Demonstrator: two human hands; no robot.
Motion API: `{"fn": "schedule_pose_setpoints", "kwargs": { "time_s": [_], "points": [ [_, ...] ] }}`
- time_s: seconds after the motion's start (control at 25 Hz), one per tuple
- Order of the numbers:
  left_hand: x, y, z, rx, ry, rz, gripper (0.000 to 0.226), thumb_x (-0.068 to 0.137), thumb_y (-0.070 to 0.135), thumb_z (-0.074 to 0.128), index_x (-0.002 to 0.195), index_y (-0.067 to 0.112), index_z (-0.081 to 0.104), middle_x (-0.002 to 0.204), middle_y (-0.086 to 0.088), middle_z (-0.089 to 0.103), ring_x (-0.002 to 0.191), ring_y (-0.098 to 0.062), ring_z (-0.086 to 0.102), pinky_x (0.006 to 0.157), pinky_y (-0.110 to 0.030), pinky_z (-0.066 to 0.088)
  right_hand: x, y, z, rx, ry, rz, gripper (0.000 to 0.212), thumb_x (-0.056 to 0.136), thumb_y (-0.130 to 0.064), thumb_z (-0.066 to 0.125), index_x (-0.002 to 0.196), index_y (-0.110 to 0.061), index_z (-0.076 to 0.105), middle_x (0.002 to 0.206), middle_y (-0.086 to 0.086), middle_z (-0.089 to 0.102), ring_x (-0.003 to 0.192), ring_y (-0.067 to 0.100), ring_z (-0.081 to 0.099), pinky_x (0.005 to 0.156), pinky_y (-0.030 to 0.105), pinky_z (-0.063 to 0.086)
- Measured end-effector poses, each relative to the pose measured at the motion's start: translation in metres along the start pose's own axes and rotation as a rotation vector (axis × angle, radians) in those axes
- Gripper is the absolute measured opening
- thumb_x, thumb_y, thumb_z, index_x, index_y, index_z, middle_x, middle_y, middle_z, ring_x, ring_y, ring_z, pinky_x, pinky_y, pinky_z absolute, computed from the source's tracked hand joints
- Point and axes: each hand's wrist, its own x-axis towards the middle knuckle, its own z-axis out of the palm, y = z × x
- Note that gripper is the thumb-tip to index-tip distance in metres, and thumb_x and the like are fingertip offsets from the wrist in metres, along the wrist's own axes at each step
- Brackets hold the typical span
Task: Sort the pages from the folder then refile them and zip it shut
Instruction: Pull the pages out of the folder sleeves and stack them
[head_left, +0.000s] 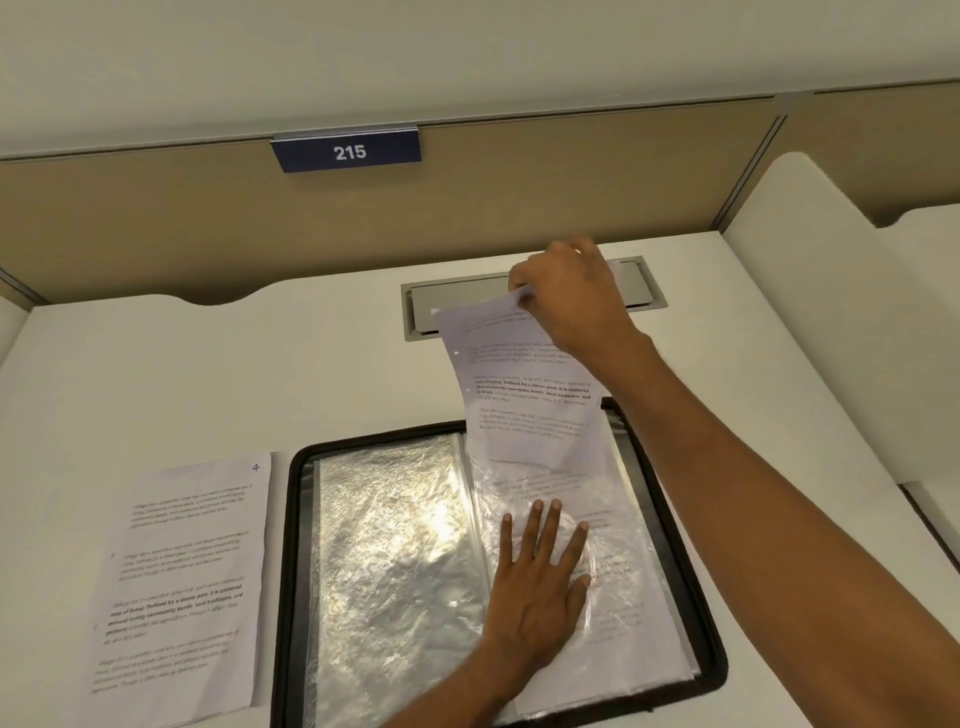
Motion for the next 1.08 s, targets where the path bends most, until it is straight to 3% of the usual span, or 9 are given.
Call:
{"fn": "schedule_pose_setpoints", "kwargs": {
  "time_s": [0.16, 0.44, 0.52, 0.68, 0.76, 0.84, 0.96, 1.04, 1.08],
  "points": [
    [0.001, 0.0, -0.002, 0.014, -0.007, 0.002, 0.057, 0.11, 0.053, 0.031, 0.164, 0.032, 0.029, 0.174, -0.007, 0.013, 0.161, -0.03, 0.007, 0.123, -0.062, 0.014, -0.018, -0.015, -0.045, 0.026, 0.058, -0.021, 0.016, 0.087, -0.011, 0.068, 0.08, -0.026, 0.071, 0.076, -0.009, 0.069, 0.079, 0.017, 0.058, 0.088, 0.029, 0.031],
    [0.0, -0.007, -0.021, -0.053, 0.04, -0.049, 0.055, 0.112, 0.053, 0.018, 0.164, 0.035, 0.024, 0.174, 0.001, 0.011, 0.161, -0.019, 0.002, 0.127, -0.055, 0.005, -0.069, -0.052, -0.079, 0.102, 0.11, -0.028, 0.015, 0.086, -0.012, 0.072, 0.081, -0.026, 0.073, 0.077, -0.009, 0.07, 0.081, 0.015, 0.059, 0.096, 0.03, 0.037],
    [-0.003, -0.018, -0.036, -0.23, 0.146, -0.205, 0.055, 0.111, 0.052, 0.017, 0.16, 0.033, 0.034, 0.172, 0.005, 0.021, 0.16, -0.016, 0.013, 0.129, -0.05, 0.008, -0.084, -0.064, -0.079, 0.128, 0.098, -0.019, 0.015, 0.086, -0.011, 0.074, 0.082, -0.025, 0.073, 0.076, -0.008, 0.07, 0.08, 0.015, 0.059, 0.095, 0.029, 0.034],
    [-0.016, -0.058, -0.083, -0.829, 0.462, -0.695, 0.053, 0.105, 0.052, 0.049, 0.151, 0.027, 0.044, 0.157, 0.002, 0.047, 0.145, -0.021, 0.043, 0.121, -0.044, 0.03, -0.105, -0.091, -0.082, 0.176, 0.048, -0.024, 0.013, 0.088, -0.012, 0.075, 0.085, -0.024, 0.073, 0.076, -0.006, 0.07, 0.079, 0.016, 0.059, 0.096, 0.031, 0.038],
    [-0.028, -0.082, -0.115, -0.95, 0.561, -0.739, 0.064, 0.101, 0.047, 0.064, 0.157, 0.032, 0.038, 0.161, 0.008, 0.042, 0.147, -0.013, 0.039, 0.12, -0.041, 0.033, -0.111, -0.106, -0.083, 0.196, 0.021, -0.045, 0.011, 0.089, -0.012, 0.075, 0.087, -0.023, 0.075, 0.079, -0.004, 0.071, 0.08, 0.016, 0.061, 0.095, 0.033, 0.04],
    [-0.041, -0.105, -0.146, -0.99, 0.588, -0.648, 0.066, 0.098, 0.04, 0.071, 0.156, 0.036, 0.04, 0.158, 0.016, 0.045, 0.145, -0.003, 0.04, 0.115, -0.029, 0.036, -0.113, -0.12, -0.082, 0.234, -0.043, -0.055, 0.011, 0.089, -0.012, 0.074, 0.088, -0.023, 0.075, 0.082, -0.004, 0.072, 0.084, 0.017, 0.061, 0.093, 0.032, 0.041],
    [-0.066, -0.138, -0.173, -0.981, 0.566, -0.534, 0.042, 0.097, 0.033, 0.073, 0.137, 0.027, 0.063, 0.127, 0.01, 0.069, 0.124, -0.012, 0.062, 0.102, -0.027, 0.052, -0.112, -0.147, -0.079, 0.276, -0.121, -0.073, 0.014, 0.09, -0.014, 0.074, 0.087, -0.028, 0.075, 0.081, -0.008, 0.069, 0.086, 0.016, 0.06, 0.085, 0.035, 0.05],
    [-0.083, -0.155, -0.182, -0.972, 0.569, -0.544, 0.023, 0.094, 0.035, 0.073, 0.112, 0.021, 0.075, 0.093, 0.001, 0.072, 0.1, -0.029, 0.068, 0.09, -0.031, 0.059, -0.11, -0.162, -0.081, 0.33, -0.153, -0.092, 0.014, 0.09, -0.016, 0.073, 0.089, -0.029, 0.076, 0.082, -0.008, 0.07, 0.087, 0.015, 0.06, 0.08, 0.033, 0.051],
    [-0.092, -0.162, -0.185, -1.009, 0.585, -0.55, 0.015, 0.093, 0.034, 0.073, 0.104, 0.026, 0.077, 0.085, 0.005, 0.073, 0.093, -0.028, 0.069, 0.084, -0.024, 0.059, -0.109, -0.167, -0.083, 0.359, -0.165, -0.098, 0.011, 0.092, -0.017, 0.073, 0.092, -0.028, 0.077, 0.086, -0.008, 0.071, 0.089, 0.015, 0.061, 0.08, 0.03, 0.049]
  ]
}}
